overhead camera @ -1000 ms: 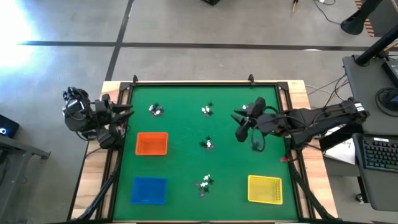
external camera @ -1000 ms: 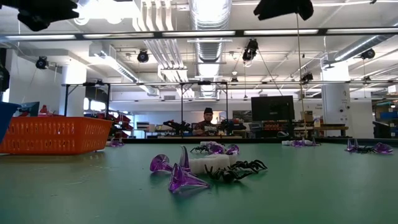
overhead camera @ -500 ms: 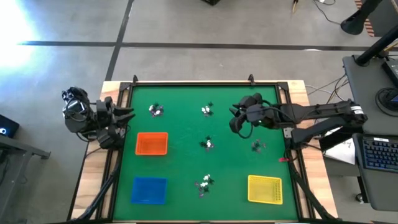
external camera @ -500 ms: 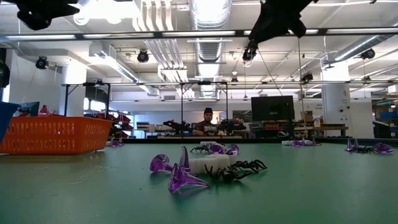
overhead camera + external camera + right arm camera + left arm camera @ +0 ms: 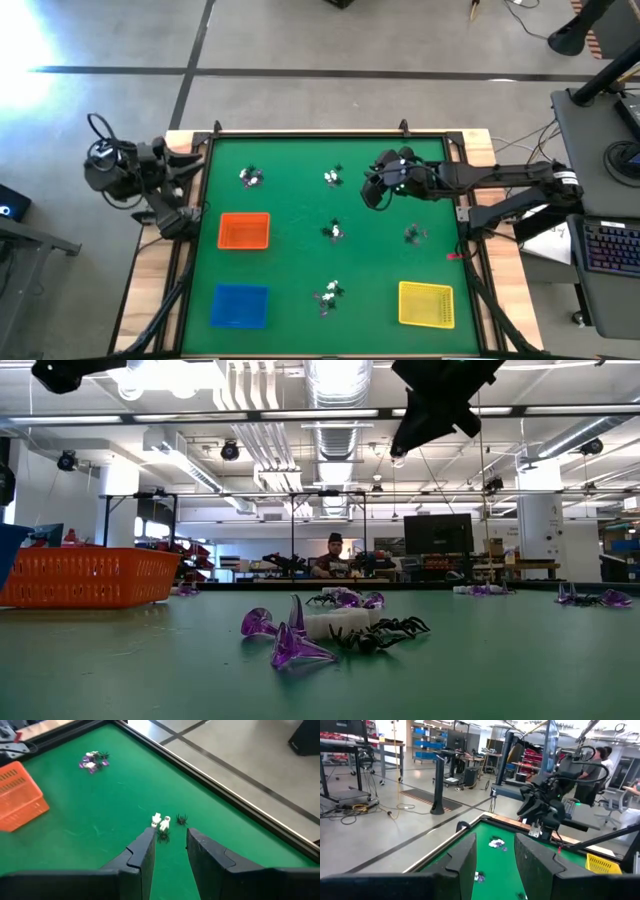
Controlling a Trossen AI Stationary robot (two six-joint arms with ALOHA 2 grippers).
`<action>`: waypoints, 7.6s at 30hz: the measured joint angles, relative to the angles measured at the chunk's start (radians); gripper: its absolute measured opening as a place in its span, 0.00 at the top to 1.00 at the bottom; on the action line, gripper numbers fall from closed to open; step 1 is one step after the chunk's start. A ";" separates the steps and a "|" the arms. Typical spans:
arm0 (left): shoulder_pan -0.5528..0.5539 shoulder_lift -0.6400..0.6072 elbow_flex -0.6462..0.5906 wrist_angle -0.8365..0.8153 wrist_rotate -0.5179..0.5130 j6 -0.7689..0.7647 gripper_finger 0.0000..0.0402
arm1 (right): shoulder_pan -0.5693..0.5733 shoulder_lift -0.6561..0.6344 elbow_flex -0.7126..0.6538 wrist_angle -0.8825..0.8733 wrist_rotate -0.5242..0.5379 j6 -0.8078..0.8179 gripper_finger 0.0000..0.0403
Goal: Sort Halloween decoration
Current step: Put the violet witch hat toy into the orange bin
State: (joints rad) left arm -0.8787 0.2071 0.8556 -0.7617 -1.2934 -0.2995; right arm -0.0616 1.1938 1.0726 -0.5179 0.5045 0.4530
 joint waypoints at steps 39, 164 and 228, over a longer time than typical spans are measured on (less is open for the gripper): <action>-0.001 0.441 0.241 0.031 -0.238 0.024 0.76 | 0.031 0.001 0.020 -0.003 -0.146 -0.002 0.74; 1.415 1.094 -0.104 -0.050 1.009 -0.604 0.65 | 0.028 -0.077 0.019 -0.172 -0.188 0.165 0.74; 1.491 1.230 -0.157 0.133 1.070 -0.502 0.74 | 0.029 -0.079 0.019 -0.183 -0.191 0.130 0.74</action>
State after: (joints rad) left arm 0.6125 1.4368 0.6991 -0.6283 -0.2230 -0.8013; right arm -0.0330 1.1152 1.0920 -0.7013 0.3138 0.5827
